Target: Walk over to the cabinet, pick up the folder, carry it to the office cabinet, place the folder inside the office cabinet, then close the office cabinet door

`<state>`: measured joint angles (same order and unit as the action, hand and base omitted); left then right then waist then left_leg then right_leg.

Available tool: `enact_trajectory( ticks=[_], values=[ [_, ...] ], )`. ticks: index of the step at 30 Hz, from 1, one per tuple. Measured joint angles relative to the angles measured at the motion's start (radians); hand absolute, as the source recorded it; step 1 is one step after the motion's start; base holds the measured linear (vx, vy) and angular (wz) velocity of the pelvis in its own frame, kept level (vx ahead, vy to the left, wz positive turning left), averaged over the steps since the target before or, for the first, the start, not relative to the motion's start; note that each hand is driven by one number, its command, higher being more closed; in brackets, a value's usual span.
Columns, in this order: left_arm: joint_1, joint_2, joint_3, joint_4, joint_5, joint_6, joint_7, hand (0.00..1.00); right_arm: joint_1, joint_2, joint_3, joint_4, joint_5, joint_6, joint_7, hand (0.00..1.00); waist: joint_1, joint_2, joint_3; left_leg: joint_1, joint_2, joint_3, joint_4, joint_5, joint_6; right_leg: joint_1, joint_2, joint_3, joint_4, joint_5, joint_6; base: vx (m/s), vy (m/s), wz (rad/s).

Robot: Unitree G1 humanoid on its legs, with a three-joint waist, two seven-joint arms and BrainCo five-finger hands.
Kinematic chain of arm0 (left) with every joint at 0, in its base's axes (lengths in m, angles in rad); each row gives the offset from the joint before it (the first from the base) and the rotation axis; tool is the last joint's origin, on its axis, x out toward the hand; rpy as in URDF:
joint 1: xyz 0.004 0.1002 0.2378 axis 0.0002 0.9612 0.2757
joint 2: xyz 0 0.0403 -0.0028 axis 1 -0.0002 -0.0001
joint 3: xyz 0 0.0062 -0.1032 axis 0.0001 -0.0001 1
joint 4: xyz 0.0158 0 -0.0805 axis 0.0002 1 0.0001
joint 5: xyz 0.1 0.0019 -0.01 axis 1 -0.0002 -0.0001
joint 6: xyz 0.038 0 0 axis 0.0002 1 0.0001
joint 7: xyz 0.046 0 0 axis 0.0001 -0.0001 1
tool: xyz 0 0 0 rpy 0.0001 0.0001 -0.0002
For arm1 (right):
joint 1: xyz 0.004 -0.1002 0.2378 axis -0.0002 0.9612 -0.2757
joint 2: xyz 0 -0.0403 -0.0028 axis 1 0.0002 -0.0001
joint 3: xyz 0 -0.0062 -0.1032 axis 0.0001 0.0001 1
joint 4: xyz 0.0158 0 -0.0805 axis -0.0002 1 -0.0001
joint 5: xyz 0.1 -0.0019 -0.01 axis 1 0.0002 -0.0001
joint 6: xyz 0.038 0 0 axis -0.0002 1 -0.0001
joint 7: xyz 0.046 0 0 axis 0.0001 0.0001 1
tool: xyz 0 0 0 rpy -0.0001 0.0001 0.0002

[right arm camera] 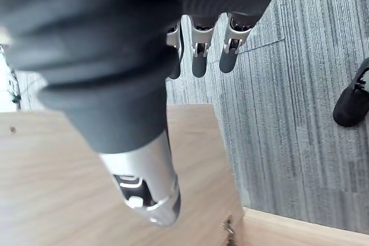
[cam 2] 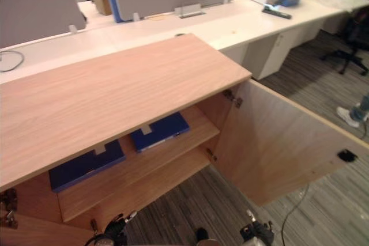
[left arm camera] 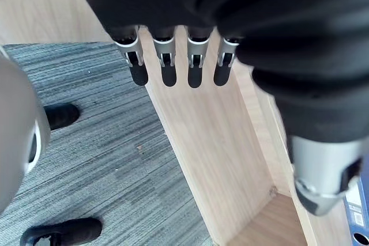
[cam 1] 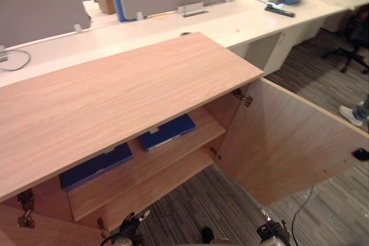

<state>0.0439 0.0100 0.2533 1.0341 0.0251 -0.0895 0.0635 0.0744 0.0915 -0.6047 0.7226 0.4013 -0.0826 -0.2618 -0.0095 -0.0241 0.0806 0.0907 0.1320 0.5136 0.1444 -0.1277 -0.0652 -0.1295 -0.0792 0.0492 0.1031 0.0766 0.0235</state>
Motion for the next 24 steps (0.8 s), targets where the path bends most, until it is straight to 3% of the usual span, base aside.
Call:
enact_trajectory(
  ticks=[1, 2, 3, 6, 7, 9, 10, 11, 13, 14, 16, 18, 20, 24],
  values=[
    [0.001, -0.006, 0.001, -0.008, 0.0, -0.001, 0.002, 0.0, 0.0, 0.0, -0.001, -0.03, 0.013, -0.003, -0.017, 0.0, 0.001, 0.012, 0.011, 0.006, 0.015, 0.041, 0.008, -0.001, 0.002, -0.024, -0.033, -0.144, 0.062, -0.062, -0.042, -0.07, -0.025, -0.73],
    [0.0, -0.011, 0.0, -0.007, 0.001, -0.001, 0.005, 0.0, 0.003, 0.0, 0.0, -0.059, 0.013, -0.015, -0.037, 0.0, -0.004, 0.018, 0.019, 0.01, 0.039, 0.061, 0.021, -0.002, 0.0, -0.041, -0.083, -0.273, 0.164, -0.093, -0.042, -0.05, -0.029, -0.64],
    [0.001, -0.012, -0.001, -0.008, 0.001, -0.001, 0.007, 0.0, 0.008, 0.0, 0.0, -0.069, 0.013, -0.022, -0.046, 0.0, -0.005, 0.029, 0.025, 0.014, 0.053, 0.07, 0.026, -0.001, -0.004, -0.048, -0.107, -0.315, 0.216, -0.101, -0.044, -0.04, -0.068, -0.48],
    [0.013, -0.012, -0.01, -0.022, 0.0, -0.002, 0.007, 0.0, 0.04, -0.001, -0.001, -0.134, 0.015, -0.037, -0.079, 0.0, -0.007, 0.029, 0.025, 0.022, 0.127, 0.099, 0.073, -0.002, -0.043, -0.067, -0.256, -0.412, 0.458, -0.098, -0.059, 0.01, -0.24, -0.38],
    [0.019, -0.006, -0.013, -0.034, 0.0, -0.002, 0.008, 0.0, 0.041, -0.003, -0.003, -0.154, 0.015, -0.047, -0.091, 0.0, -0.008, 0.014, 0.017, 0.019, 0.142, 0.104, 0.107, -0.013, -0.068, -0.067, -0.3, -0.419, 0.484, -0.051, -0.054, 0.08, -0.38, -0.55],
    [0.025, -0.014, -0.008, -0.012, 0.004, 0.007, 0.008, 0.0, 0.033, -0.032, -0.002, -0.171, 0.015, -0.053, -0.095, 0.0, -0.01, 0.042, 0.001, 0.019, 0.152, 0.078, 0.062, -0.007, -0.055, -0.084, -0.265, -0.488, 0.492, -0.058, -0.062, 0.05, -0.291, -0.62],
    [0.029, -0.018, -0.011, -0.001, 0.004, 0.007, 0.008, 0.0, 0.026, -0.05, -0.006, -0.178, 0.014, -0.059, -0.096, 0.0, -0.014, 0.05, -0.003, 0.032, 0.122, 0.053, 0.003, -0.002, -0.052, -0.086, -0.248, -0.501, 0.472, -0.058, -0.062, -0.03, -0.066, -0.91],
    [0.041, -0.015, -0.009, 0.001, 0.004, 0.007, 0.009, 0.0, 0.006, -0.066, -0.017, -0.187, 0.011, -0.059, -0.096, 0.0, -0.013, 0.056, -0.007, 0.053, 0.105, 0.034, -0.069, 0.045, -0.05, -0.085, -0.208, -0.517, 0.413, -0.06, -0.059, -0.04, -0.041, -0.93],
    [0.037, -0.007, -0.006, 0.012, 0.003, 0.01, 0.011, 0.0, -0.005, -0.065, -0.042, -0.205, 0.01, -0.06, -0.095, 0.0, -0.016, 0.053, -0.011, 0.052, 0.11, 0.07, -0.074, 0.063, -0.086, -0.084, -0.186, -0.529, 0.364, -0.085, -0.03, 0.0, -0.094, -0.74],
    [0.038, -0.001, 0.005, 0.015, 0.001, 0.01, 0.019, 0.0, -0.006, -0.067, -0.045, -0.223, 0.01, -0.06, -0.096, 0.0, -0.015, 0.039, -0.006, 0.051, 0.103, 0.102, -0.074, 0.066, -0.094, -0.078, -0.175, -0.537, 0.307, -0.101, -0.008, -0.01, -0.177, -0.83],
    [0.046, 0.001, 0.039, 0.021, -0.017, 0.018, 0.034, 0.0, -0.009, -0.067, -0.044, -0.227, 0.01, -0.058, -0.096, 0.0, -0.013, 0.037, -0.002, 0.053, 0.101, 0.149, -0.073, 0.069, -0.098, -0.041, -0.131, -0.533, 0.162, -0.094, 0.011, -0.05, -0.131, -0.71],
    [0.054, -0.006, 0.049, 0.017, -0.026, 0.019, 0.048, 0.0, -0.002, -0.066, -0.045, -0.224, 0.01, -0.057, -0.095, 0.0, -0.015, 0.048, -0.002, 0.059, 0.116, 0.154, -0.074, 0.074, -0.094, -0.009, -0.086, -0.522, 0.079, -0.054, 0.007, -0.06, -0.052, -0.28],
    [0.062, -0.011, 0.059, 0.013, -0.04, 0.016, 0.054, 0.0, -0.005, -0.069, -0.044, -0.223, 0.007, -0.055, -0.093, 0.0, -0.01, 0.043, -0.014, 0.068, 0.127, 0.153, -0.083, 0.076, -0.093, 0.019, -0.047, -0.513, 0.003, -0.028, 0.009, -0.06, -0.065, -0.19],
    [0.065, -0.005, 0.044, 0.009, -0.072, 0.016, 0.057, 0.0, -0.028, -0.103, -0.05, -0.216, -0.028, -0.05, -0.082, 0.0, -0.008, 0.042, -0.019, 0.039, 0.115, 0.123, -0.095, 0.076, -0.087, 0.026, -0.034, -0.518, -0.071, 0.015, 0.009, -0.06, -0.026, 0.05]
  ],
)
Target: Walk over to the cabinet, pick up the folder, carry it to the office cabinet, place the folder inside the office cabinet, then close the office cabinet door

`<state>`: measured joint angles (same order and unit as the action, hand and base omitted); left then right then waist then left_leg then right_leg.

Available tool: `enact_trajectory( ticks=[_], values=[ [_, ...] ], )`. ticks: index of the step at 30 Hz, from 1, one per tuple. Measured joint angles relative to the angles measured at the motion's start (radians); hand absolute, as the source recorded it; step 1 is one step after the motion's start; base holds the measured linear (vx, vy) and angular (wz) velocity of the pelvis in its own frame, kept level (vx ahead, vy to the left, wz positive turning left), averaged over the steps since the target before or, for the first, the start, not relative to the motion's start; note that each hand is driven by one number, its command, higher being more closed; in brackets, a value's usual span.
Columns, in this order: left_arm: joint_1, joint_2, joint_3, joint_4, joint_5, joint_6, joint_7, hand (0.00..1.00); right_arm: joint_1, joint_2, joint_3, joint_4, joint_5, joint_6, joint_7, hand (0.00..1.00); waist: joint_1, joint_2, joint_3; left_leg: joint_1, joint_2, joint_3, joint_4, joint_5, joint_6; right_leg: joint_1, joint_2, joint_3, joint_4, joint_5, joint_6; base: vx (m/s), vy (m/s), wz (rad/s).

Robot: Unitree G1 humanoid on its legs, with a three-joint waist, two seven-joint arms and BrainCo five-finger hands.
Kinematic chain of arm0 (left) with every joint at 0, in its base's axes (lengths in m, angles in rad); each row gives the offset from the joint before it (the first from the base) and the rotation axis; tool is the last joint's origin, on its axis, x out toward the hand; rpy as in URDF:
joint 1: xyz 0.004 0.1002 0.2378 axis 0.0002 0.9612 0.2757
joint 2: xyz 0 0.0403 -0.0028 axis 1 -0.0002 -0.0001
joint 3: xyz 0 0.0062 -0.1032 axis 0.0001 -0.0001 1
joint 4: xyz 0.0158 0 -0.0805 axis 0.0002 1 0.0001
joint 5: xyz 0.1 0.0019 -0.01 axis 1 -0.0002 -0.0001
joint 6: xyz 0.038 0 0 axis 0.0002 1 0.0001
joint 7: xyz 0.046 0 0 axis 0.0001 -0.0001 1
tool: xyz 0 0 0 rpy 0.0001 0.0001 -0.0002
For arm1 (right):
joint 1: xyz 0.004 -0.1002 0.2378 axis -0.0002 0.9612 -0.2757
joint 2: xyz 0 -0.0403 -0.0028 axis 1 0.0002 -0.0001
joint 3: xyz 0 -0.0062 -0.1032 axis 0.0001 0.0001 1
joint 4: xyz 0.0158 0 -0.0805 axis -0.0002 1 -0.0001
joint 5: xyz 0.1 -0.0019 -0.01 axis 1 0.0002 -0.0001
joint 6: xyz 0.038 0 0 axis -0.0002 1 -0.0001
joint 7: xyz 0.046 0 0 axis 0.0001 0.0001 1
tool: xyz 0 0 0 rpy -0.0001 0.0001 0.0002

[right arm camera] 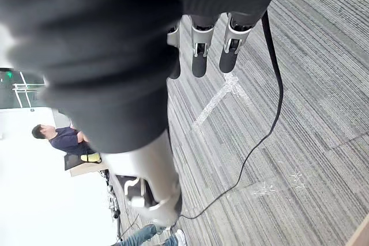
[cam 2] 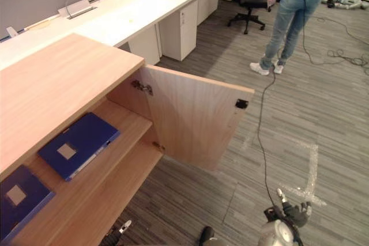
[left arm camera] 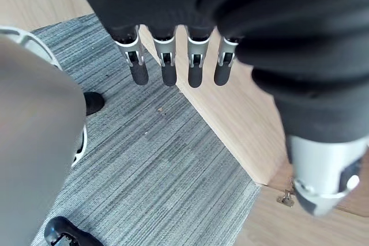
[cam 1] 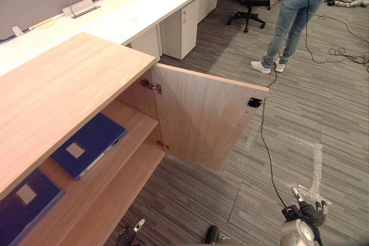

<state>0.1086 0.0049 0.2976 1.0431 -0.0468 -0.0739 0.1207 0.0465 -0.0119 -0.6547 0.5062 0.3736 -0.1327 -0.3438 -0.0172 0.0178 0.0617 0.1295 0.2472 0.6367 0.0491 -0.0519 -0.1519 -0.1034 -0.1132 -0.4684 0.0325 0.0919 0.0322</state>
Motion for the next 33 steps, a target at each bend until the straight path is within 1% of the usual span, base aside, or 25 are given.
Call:
enact_trajectory(
  ticks=[2, 4, 5, 6, 7, 8, 9, 10, 11, 15, 17, 18, 20, 21, 23, 24, 25, 26, 27, 28, 31, 33],
  values=[
    [0.01, 0.004, -0.019, -0.02, -0.002, 0.0, 0.0, 0.0, -0.024, -0.042, 0.0, 0.0, -0.024, 0.017, 0.019, 0.0, 0.0, 0.001, 0.0, -0.012, -0.018, -0.021, -0.006, 0.002, 0.001, 0.005, -0.005, -0.004, -0.03, 0.028, 0.001, -0.03, -0.004, 0.11],
    [0.018, 0.018, -0.055, -0.035, -0.002, -0.002, -0.001, 0.0, -0.063, -0.125, 0.006, 0.009, -0.056, 0.026, 0.048, 0.0, 0.0, 0.0, 0.001, -0.01, -0.036, -0.051, -0.009, 0.001, 0.002, 0.02, -0.018, -0.008, -0.051, 0.049, 0.006, 0.0, 0.035, 0.11],
    [0.019, 0.024, -0.062, -0.035, -0.001, -0.004, -0.003, 0.0, -0.08, -0.15, 0.01, 0.015, -0.067, 0.026, 0.052, 0.0, 0.0, 0.001, 0.001, -0.011, -0.042, -0.058, -0.011, 0.0, 0.003, 0.02, -0.022, -0.008, -0.053, 0.052, 0.007, 0.0, 0.04, 0.04],
    [0.019, 0.033, -0.074, -0.035, -0.001, -0.004, -0.005, 0.0, -0.115, -0.191, 0.012, 0.035, -0.083, 0.026, 0.059, 0.0, -0.001, 0.001, 0.003, -0.013, -0.051, -0.075, -0.013, -0.002, 0.007, 0.019, -0.029, -0.007, -0.055, 0.057, 0.012, 0.0, 0.04, 0.03],
    [0.019, 0.045, -0.088, -0.036, 0.0, -0.006, -0.009, 0.0, -0.163, -0.251, 0.019, 0.071, -0.083, 0.025, 0.068, 0.0, -0.003, 0.002, 0.007, -0.017, -0.058, -0.099, -0.013, -0.009, 0.012, 0.018, -0.037, -0.007, -0.056, 0.062, 0.014, 0.0, 0.05, 0.07],
    [0.02, 0.056, -0.099, -0.038, 0.002, -0.008, -0.013, 0.0, -0.211, -0.309, 0.029, 0.111, -0.083, 0.025, 0.075, 0.0, -0.002, 0.003, 0.014, -0.019, -0.066, -0.104, -0.012, -0.011, 0.014, 0.018, -0.047, -0.008, -0.056, 0.066, 0.018, 0.0, 0.04, 0.08],
    [0.023, 0.061, -0.104, -0.04, 0.003, -0.009, -0.014, 0.0, -0.237, -0.337, 0.039, 0.133, -0.083, 0.025, 0.079, 0.0, -0.002, 0.005, 0.016, -0.021, -0.07, -0.106, -0.012, -0.012, 0.015, 0.018, -0.05, -0.009, -0.056, 0.068, 0.02, 0.0, 0.041, 0.09],
    [0.027, 0.072, -0.118, -0.041, 0.004, -0.011, -0.017, 0.0, -0.282, -0.392, 0.069, 0.18, -0.082, 0.025, 0.082, 0.0, -0.002, 0.006, 0.021, -0.025, -0.078, -0.112, -0.012, -0.012, 0.017, 0.016, -0.058, -0.011, -0.056, 0.071, 0.023, 0.0, 0.028, 0.1],
    [0.032, 0.081, -0.126, -0.041, 0.004, -0.013, -0.02, 0.0, -0.332, -0.437, 0.097, 0.22, -0.081, 0.025, 0.09, 0.0, -0.001, 0.01, 0.03, -0.027, -0.083, -0.132, -0.012, -0.013, 0.018, 0.016, -0.064, -0.013, -0.053, 0.072, 0.024, 0.0, 0.017, 0.1],
    [0.045, 0.089, -0.146, -0.041, 0.004, -0.017, -0.022, 0.0, -0.462, -0.537, 0.179, 0.315, -0.072, 0.023, 0.119, 0.0, 0.006, 0.026, 0.059, -0.044, -0.091, -0.16, -0.009, -0.015, 0.02, 0.011, -0.076, -0.027, -0.051, 0.074, 0.027, -0.01, 0.004, 0.15],
    [0.063, 0.085, -0.164, -0.041, 0.003, -0.019, -0.03, 0.0, -0.555, -0.585, 0.218, 0.373, -0.039, 0.022, 0.136, 0.0, 0.009, 0.052, 0.077, -0.062, -0.097, -0.184, -0.004, -0.015, 0.021, 0.006, -0.087, -0.044, -0.046, 0.075, 0.027, 0.0, -0.002, 0.21],
    [0.066, 0.084, -0.167, -0.041, 0.003, -0.02, -0.031, 0.0, -0.577, -0.599, 0.225, 0.39, -0.038, 0.022, 0.14, 0.0, 0.009, 0.061, 0.082, -0.068, -0.099, -0.193, -0.004, -0.015, 0.022, 0.003, -0.091, -0.048, -0.044, 0.075, 0.027, 0.0, 0.007, 0.29],
    [0.078, 0.083, -0.181, -0.041, 0.003, -0.021, -0.031, 0.0, -0.647, -0.639, 0.251, 0.457, -0.036, 0.022, 0.147, 0.0, 0.017, 0.087, 0.097, -0.082, -0.104, -0.209, 0.004, -0.015, 0.024, -0.004, -0.101, -0.06, -0.04, 0.075, 0.027, 0.01, 0.015, 0.21],
    [0.087, 0.083, -0.184, -0.041, 0.003, -0.023, -0.034, 0.0, -0.686, -0.651, 0.264, 0.499, -0.036, 0.023, 0.157, 0.0, 0.021, 0.099, 0.104, -0.086, -0.105, -0.214, 0.007, -0.016, 0.025, -0.003, -0.105, -0.064, -0.036, 0.075, 0.027, 0.01, 0.014, 0.13],
    [0.095, 0.083, -0.186, -0.041, 0.003, -0.027, -0.037, 0.0, -0.729, -0.659, 0.264, 0.55, -0.036, 0.023, 0.166, 0.0, 0.023, 0.116, 0.113, -0.095, -0.107, -0.227, 0.011, -0.016, 0.026, -0.001, -0.109, -0.074, -0.032, 0.075, 0.027, 0.01, 0.013, 0.2],
    [0.095, 0.082, -0.201, -0.043, 0.003, -0.033, -0.04, 0.0, -0.766, -0.677, 0.264, 0.599, -0.027, 0.026, 0.171, 0.0, 0.028, 0.134, 0.125, -0.098, -0.113, -0.245, 0.012, -0.013, 0.032, -0.001, -0.119, -0.079, -0.025, 0.074, 0.027, 0.0, 0.024, 0.28],
    [0.095, 0.08, -0.205, -0.046, 0.003, -0.034, -0.04, 0.0, -0.778, -0.684, 0.264, 0.613, -0.018, 0.027, 0.175, 0.0, 0.031, 0.14, 0.13, -0.102, -0.116, -0.251, 0.012, -0.012, 0.034, -0.002, -0.123, -0.081, -0.023, 0.074, 0.027, -0.01, 0.027, 0.33],
    [0.096, 0.075, -0.207, -0.053, 0.001, -0.034, -0.04, 0.0, -0.801, -0.691, 0.263, 0.635, 0.009, 0.028, 0.179, 0.0, 0.032, 0.152, 0.138, -0.112, -0.122, -0.263, 0.018, -0.01, 0.036, -0.002, -0.132, -0.09, -0.021, 0.074, 0.027, -0.01, 0.034, 0.22],
    [0.097, 0.075, -0.21, -0.056, 0.001, -0.034, -0.04, 0.0, -0.808, -0.691, 0.263, 0.641, 0.026, 0.029, 0.18, 0.0, 0.034, 0.156, 0.143, -0.115, -0.124, -0.268, 0.021, -0.01, 0.037, -0.002, -0.136, -0.094, -0.018, 0.074, 0.027, -0.02, 0.025, 0.26],
    [0.099, 0.075, -0.213, -0.059, -0.012, -0.034, -0.04, 0.0, -0.816, -0.691, 0.264, 0.66, 0.082, 0.033, 0.191, 0.0, 0.041, 0.162, 0.146, -0.123, -0.126, -0.278, 0.025, -0.009, 0.039, -0.002, -0.14, -0.101, -0.017, 0.075, 0.027, -0.02, 0.02, 0.19],
    [0.102, 0.073, -0.224, -0.071, -0.029, -0.038, -0.04, 0.0, -0.824, -0.688, 0.267, 0.672, 0.173, 0.036, 0.215, 0.0, 0.053, 0.167, 0.16, -0.131, -0.128, -0.3, 0.027, -0.003, 0.044, 0.003, -0.144, -0.116, -0.016, 0.075, 0.027, -0.03, -0.004, 0.18],
    [0.105, 0.071, -0.225, -0.071, -0.035, -0.038, -0.04, 0.0, -0.828, -0.682, 0.319, 0.673, 0.2, 0.041, 0.244, 0.0, 0.059, 0.167, 0.161, -0.13, -0.128, -0.308, 0.027, 0.0, 0.045, 0.011, -0.144, -0.124, -0.016, 0.075, 0.027, -0.03, -0.013, 0.11]
  ],
)
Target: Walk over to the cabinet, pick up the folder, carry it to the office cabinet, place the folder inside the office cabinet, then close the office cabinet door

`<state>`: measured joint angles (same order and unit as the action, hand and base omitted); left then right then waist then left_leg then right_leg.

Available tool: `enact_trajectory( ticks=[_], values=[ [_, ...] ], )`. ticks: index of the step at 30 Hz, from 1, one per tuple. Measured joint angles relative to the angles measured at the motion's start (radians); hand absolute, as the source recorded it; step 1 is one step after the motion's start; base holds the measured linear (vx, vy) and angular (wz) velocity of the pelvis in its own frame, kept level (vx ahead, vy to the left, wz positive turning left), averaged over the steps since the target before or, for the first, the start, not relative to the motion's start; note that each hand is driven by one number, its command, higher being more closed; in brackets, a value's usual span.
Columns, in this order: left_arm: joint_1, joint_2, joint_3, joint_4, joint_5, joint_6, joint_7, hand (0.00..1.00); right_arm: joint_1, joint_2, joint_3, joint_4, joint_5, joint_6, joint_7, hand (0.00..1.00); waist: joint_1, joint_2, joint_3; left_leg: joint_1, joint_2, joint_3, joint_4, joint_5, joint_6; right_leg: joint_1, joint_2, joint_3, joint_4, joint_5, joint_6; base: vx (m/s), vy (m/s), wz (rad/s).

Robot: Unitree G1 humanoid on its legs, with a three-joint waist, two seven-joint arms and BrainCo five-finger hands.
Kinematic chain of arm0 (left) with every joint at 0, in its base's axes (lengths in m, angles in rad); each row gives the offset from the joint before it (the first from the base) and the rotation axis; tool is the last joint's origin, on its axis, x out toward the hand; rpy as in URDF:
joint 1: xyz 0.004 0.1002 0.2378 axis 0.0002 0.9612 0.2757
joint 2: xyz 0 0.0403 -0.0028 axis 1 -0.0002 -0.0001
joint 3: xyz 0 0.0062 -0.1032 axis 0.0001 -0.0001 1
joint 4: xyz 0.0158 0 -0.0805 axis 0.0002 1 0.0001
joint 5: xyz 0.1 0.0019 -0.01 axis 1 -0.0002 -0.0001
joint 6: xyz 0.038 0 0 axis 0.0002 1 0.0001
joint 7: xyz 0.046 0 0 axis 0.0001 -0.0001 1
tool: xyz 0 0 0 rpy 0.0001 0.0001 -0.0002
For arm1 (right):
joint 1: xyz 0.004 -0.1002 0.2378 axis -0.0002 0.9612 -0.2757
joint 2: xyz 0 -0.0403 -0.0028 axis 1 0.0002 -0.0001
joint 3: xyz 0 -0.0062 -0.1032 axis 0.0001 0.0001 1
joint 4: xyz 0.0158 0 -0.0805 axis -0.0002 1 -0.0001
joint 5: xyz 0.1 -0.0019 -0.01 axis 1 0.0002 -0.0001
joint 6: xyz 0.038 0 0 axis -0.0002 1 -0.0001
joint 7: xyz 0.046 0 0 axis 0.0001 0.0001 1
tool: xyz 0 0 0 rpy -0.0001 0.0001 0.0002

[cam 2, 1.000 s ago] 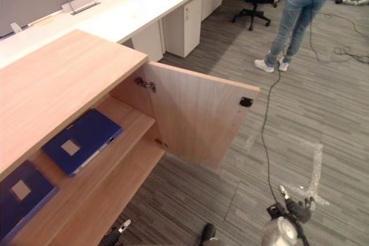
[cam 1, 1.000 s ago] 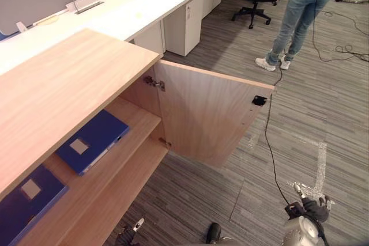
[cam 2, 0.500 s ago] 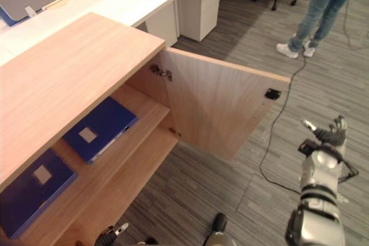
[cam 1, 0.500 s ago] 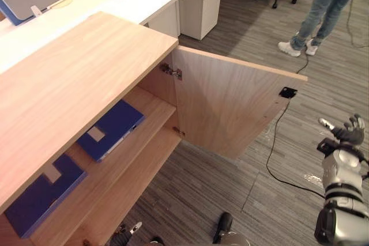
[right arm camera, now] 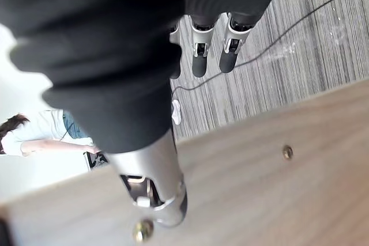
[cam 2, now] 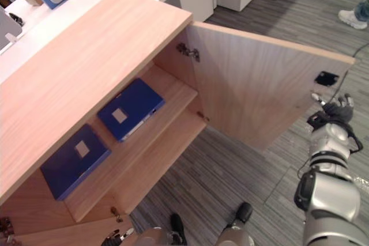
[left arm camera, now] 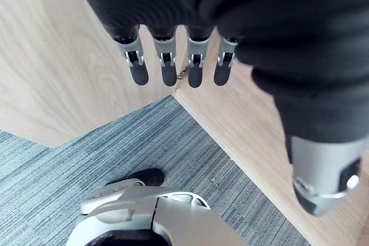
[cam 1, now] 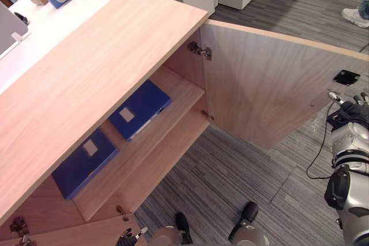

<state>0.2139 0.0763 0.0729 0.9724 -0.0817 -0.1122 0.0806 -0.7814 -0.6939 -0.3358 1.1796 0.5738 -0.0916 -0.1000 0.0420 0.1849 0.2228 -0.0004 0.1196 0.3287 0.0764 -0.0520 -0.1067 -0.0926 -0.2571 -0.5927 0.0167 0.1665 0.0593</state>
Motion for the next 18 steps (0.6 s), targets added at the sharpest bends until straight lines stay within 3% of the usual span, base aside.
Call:
enact_trajectory(
  ticks=[9, 11, 15, 18],
  values=[
    [0.002, 0.001, -0.052, -0.023, 0.013, -0.013, -0.046, 0.0, -0.064, -0.03, 0.338, 0.013, 0.027, 0.034, 0.076, 0.0, -0.012, -0.006, 0.014, -0.003, 0.01, -0.005, -0.001, 0.012, 0.0, 0.006, 0.016, -0.001, -0.015, 0.013, -0.012, -0.04, -0.023, -0.01],
    [0.001, 0.003, -0.059, -0.03, 0.018, -0.015, -0.052, 0.0, -0.072, -0.033, 0.362, 0.011, 0.049, 0.037, 0.081, 0.0, -0.013, -0.01, 0.017, -0.005, 0.014, -0.005, -0.001, 0.015, -0.002, 0.006, 0.022, -0.001, -0.021, 0.016, -0.014, -0.05, -0.049, -0.04],
    [0.0, 0.014, -0.066, -0.031, 0.033, -0.015, -0.065, 0.0, -0.068, -0.036, 0.495, -0.063, 0.095, 0.04, 0.088, 0.0, -0.027, -0.017, 0.026, -0.018, 0.034, 0.0, 0.001, 0.025, -0.015, 0.006, 0.056, 0.004, -0.072, 0.041, -0.027, -0.06, -0.069, -0.11],
    [0.0, 0.018, -0.066, -0.029, 0.055, -0.015, -0.071, 0.0, 0.006, -0.083, 0.656, -0.234, 0.123, 0.043, 0.116, 0.0, -0.039, -0.021, 0.03, -0.016, 0.057, 0.011, 0.0, 0.029, -0.022, 0.006, 0.09, 0.02, -0.099, 0.049, -0.035, -0.04, -0.068, -0.22]
  ],
)
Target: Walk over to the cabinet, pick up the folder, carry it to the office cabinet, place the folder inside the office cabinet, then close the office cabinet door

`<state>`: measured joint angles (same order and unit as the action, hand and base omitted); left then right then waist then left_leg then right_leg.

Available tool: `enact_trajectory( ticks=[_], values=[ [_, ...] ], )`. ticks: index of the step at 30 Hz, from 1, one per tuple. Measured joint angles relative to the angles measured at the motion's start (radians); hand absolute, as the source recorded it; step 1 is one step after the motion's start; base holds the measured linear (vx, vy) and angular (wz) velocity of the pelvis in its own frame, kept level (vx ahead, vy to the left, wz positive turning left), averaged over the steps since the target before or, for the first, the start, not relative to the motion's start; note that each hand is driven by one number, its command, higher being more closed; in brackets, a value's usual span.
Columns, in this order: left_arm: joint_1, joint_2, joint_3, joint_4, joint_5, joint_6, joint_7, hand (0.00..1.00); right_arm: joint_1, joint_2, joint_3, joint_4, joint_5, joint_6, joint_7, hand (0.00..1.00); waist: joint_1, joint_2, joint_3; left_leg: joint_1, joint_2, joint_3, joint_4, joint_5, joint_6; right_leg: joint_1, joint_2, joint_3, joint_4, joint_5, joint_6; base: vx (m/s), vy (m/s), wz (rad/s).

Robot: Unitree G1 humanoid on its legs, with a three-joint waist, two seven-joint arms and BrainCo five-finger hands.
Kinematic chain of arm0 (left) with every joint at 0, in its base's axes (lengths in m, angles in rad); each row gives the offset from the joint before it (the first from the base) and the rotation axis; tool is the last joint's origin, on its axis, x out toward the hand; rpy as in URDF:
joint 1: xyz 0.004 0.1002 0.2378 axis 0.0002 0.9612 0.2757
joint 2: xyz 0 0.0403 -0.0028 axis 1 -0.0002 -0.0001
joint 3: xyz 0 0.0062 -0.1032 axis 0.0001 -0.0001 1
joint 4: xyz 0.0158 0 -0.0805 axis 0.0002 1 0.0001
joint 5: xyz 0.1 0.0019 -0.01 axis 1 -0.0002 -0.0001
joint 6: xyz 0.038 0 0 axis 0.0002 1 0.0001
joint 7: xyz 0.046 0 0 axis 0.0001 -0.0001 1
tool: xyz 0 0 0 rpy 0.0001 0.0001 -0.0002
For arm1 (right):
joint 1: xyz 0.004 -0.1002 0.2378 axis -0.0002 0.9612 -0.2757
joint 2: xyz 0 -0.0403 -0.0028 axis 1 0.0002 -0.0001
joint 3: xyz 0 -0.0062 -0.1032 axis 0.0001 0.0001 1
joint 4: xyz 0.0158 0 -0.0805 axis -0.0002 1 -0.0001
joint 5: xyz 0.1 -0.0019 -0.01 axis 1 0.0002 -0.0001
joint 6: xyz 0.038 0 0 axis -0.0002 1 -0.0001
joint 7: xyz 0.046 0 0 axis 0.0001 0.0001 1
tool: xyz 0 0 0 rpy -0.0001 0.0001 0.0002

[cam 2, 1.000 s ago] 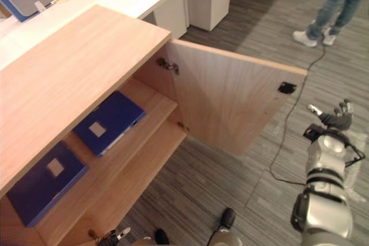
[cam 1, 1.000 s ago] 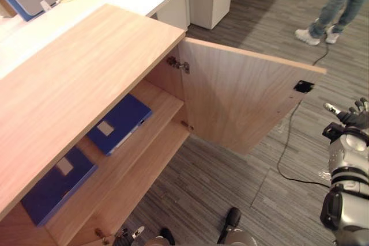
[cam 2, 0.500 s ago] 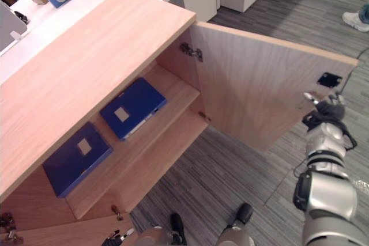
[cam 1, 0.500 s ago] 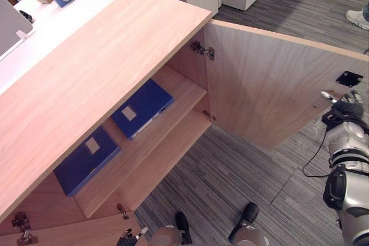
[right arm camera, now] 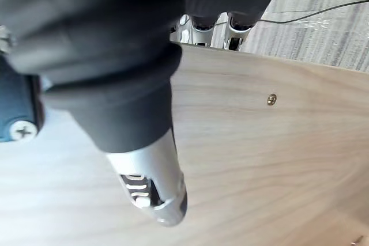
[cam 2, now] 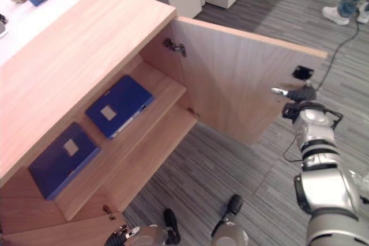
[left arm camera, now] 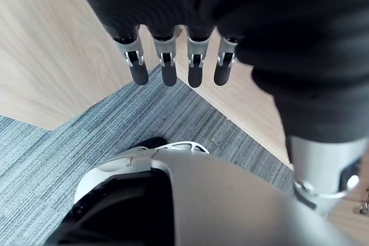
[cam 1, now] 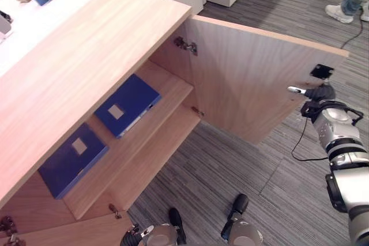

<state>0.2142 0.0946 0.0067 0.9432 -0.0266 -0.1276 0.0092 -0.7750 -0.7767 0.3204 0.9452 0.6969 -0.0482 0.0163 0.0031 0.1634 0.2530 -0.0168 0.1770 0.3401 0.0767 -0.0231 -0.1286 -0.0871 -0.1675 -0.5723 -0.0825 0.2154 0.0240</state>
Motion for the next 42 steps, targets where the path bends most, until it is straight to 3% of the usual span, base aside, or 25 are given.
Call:
enact_trajectory(
  ticks=[3, 5, 7, 8, 11, 12, 13, 14, 15, 16, 17, 19, 22, 27, 31, 35, 38, 39, 42],
  values=[
    [-0.001, 0.002, 0.001, 0.02, 0.039, -0.001, -0.006, 0.0, 0.076, -0.127, 0.26, -0.227, 0.008, 0.01, 0.087, 0.0, -0.029, -0.001, 0.0, 0.011, 0.029, 0.003, 0.0, 0.004, -0.007, -0.004, 0.034, 0.021, 0.0, -0.009, -0.012, 0.0, -0.072, -0.32],
    [-0.005, 0.005, 0.002, 0.031, 0.069, -0.016, -0.015, 0.0, 0.075, -0.269, 0.519, -0.413, -0.03, 0.021, 0.231, 0.0, -0.032, -0.009, -0.01, 0.015, 0.054, 0.008, 0.006, 0.007, -0.011, -0.014, 0.064, 0.037, -0.001, -0.025, -0.021, -0.02, -0.073, -0.36],
    [-0.006, 0.008, 0.007, 0.03, 0.093, -0.02, -0.02, 0.0, 0.071, -0.31, 0.644, -0.546, -0.092, 0.019, 0.357, 0.0, -0.03, -0.021, -0.036, 0.005, 0.068, 0.004, 0.004, 0.025, -0.001, -0.025, 0.079, 0.042, -0.001, -0.033, -0.031, 0.0, -0.101, -0.07],
    [-0.009, 0.008, 0.008, 0.03, 0.1, -0.023, -0.025, 0.0, 0.07, -0.31, 0.709, -0.626, -0.121, 0.017, 0.426, 0.0, -0.021, -0.027, -0.057, -0.003, 0.073, -0.002, -0.004, 0.044, -0.003, -0.032, 0.086, 0.039, -0.001, -0.038, -0.038, 0.02, -0.106, 0.08],
    [-0.034, 0.008, 0.015, 0.03, 0.115, -0.028, -0.04, 0.0, 0.062, -0.25, 0.773, -0.72, -0.17, 0.013, 0.484, 0.0, 0.019, -0.028, -0.062, -0.003, 0.077, -0.013, -0.022, 0.065, -0.001, -0.033, 0.091, 0.026, -0.001, -0.042, -0.043, 0.02, -0.048, 0.19],
    [-0.044, 0.008, 0.029, 0.029, 0.117, -0.029, -0.04, 0.0, 0.061, -0.23, 0.772, -0.751, -0.188, 0.014, 0.496, 0.0, 0.045, -0.029, -0.062, -0.009, 0.077, -0.022, -0.036, 0.069, -0.002, -0.037, 0.091, 0.015, -0.001, -0.042, -0.043, 0.01, 0.002, 0.37],
    [-0.044, 0.01, 0.046, 0.028, 0.118, -0.029, -0.04, 0.0, 0.053, -0.237, 0.775, -0.775, -0.215, 0.015, 0.545, 0.0, 0.049, -0.034, -0.062, -0.015, 0.076, -0.027, -0.044, 0.07, -0.004, -0.037, 0.09, 0.003, -0.001, -0.04, -0.041, 0.03, 0.052, 0.43],
    [-0.031, 0.025, 0.069, 0.031, 0.121, -0.024, -0.041, 0.0, 0.057, -0.26, 0.793, -0.823, -0.258, 0.018, 0.612, 0.0, 0.051, -0.057, -0.062, -0.016, 0.072, -0.031, -0.051, 0.073, -0.008, -0.038, 0.087, 0.0, -0.001, -0.039, -0.04, 0.05, 0.087, 0.25],
    [-0.007, 0.057, 0.097, 0.031, 0.131, -0.015, -0.041, 0.0, 0.097, -0.298, 0.801, -0.89, -0.291, 0.02, 0.661, 0.0, 0.046, -0.1, -0.069, -0.015, 0.067, -0.029, -0.052, 0.072, -0.009, -0.038, 0.083, 0.003, -0.001, -0.038, -0.038, 0.06, 0.096, 0.08],
    [-0.004, 0.063, 0.101, 0.031, 0.133, -0.014, -0.041, 0.0, 0.108, -0.308, 0.8, -0.903, -0.292, 0.021, 0.667, 0.0, 0.044, -0.11, -0.07, -0.014, 0.066, -0.028, -0.052, 0.072, -0.009, -0.037, 0.082, 0.003, -0.001, -0.037, -0.038, 0.07, 0.086, -0.06],
    [0.003, 0.084, 0.123, 0.034, 0.136, -0.01, -0.042, 0.0, 0.156, -0.349, 0.794, -0.945, -0.298, 0.025, 0.686, 0.0, 0.04, -0.143, -0.076, -0.014, 0.062, -0.026, -0.052, 0.07, -0.011, -0.039, 0.078, 0.007, -0.001, -0.031, -0.038, 0.06, 0.072, -0.05],
    [-0.003, 0.102, 0.145, 0.05, 0.139, -0.007, -0.046, 0.0, 0.231, -0.387, 0.736, -0.988, -0.312, 0.03, 0.703, 0.0, 0.038, -0.18, -0.097, -0.012, 0.051, -0.021, -0.052, 0.067, -0.011, -0.043, 0.068, 0.019, -0.001, -0.021, -0.039, 0.09, 0.104, -0.14],
    [-0.019, 0.098, 0.153, 0.048, 0.144, -0.008, -0.049, 0.0, 0.268, -0.395, 0.642, -1.031, -0.307, 0.029, 0.699, 0.0, 0.037, -0.181, -0.099, -0.001, 0.042, -0.014, -0.044, 0.047, -0.01, -0.036, 0.059, 0.035, -0.001, -0.014, -0.033, 0.03, 0.079, -0.15],
    [-0.034, 0.091, 0.157, 0.048, 0.145, -0.007, -0.05, 0.0, 0.308, -0.378, 0.612, -1.036, -0.287, 0.029, 0.693, 0.0, 0.051, -0.177, -0.098, -0.017, 0.046, -0.024, -0.016, 0.022, 0.0, -0.035, 0.057, 0.034, -0.001, -0.015, -0.027, -0.01, 0.032, 0.01],
    [-0.034, 0.062, 0.158, 0.048, 0.144, -0.005, -0.05, 0.0, 0.32, -0.275, 0.61, -0.942, -0.334, 0.026, 0.665, 0.0, 0.059, -0.162, -0.103, -0.021, 0.048, -0.034, -0.016, 0.022, 0.001, -0.033, 0.059, 0.027, -0.001, -0.015, -0.027, 0.02, 0.006, 0.05],
    [-0.038, 0.039, 0.153, 0.042, 0.135, -0.005, -0.049, 0.0, 0.398, -0.05, 0.451, -0.668, -0.418, 0.002, 0.554, 0.0, 0.069, -0.141, -0.111, -0.036, 0.047, -0.088, -0.014, 0.036, -0.018, -0.009, 0.054, -0.028, -0.001, -0.02, -0.027, 0.07, 0.01, 0.42],
    [-0.047, 0.023, 0.145, 0.026, 0.081, -0.002, -0.036, 0.0, 0.434, 0.157, 0.265, -0.415, -0.571, -0.034, 0.415, 0.0, 0.083, -0.124, -0.108, -0.058, 0.04, -0.139, -0.002, 0.044, -0.015, 0.033, 0.035, -0.117, -0.001, -0.041, -0.012, 0.08, 0.044, 0.88],
    [-0.057, 0.011, 0.131, 0.022, 0.051, 0.003, -0.025, 0.0, 0.45, 0.276, 0.135, -0.26, -0.652, -0.04, 0.328, 0.0, 0.086, -0.115, -0.112, -0.07, 0.033, -0.136, -0.004, 0.061, -0.01, 0.059, 0.02, -0.171, -0.001, -0.049, -0.002, 0.09, 0.081, 0.91],
    [-0.057, -0.004, 0.131, 0.015, 0.008, 0.007, 0.003, 0.0, 0.459, 0.434, -0.031, -0.016, -0.743, -0.037, 0.201, 0.0, 0.101, -0.108, -0.118, -0.064, 0.008, -0.166, -0.034, 0.085, -0.003, 0.102, -0.004, -0.243, 0.0, -0.058, 0.014, 0.1, 0.101, 0.94]
  ],
)
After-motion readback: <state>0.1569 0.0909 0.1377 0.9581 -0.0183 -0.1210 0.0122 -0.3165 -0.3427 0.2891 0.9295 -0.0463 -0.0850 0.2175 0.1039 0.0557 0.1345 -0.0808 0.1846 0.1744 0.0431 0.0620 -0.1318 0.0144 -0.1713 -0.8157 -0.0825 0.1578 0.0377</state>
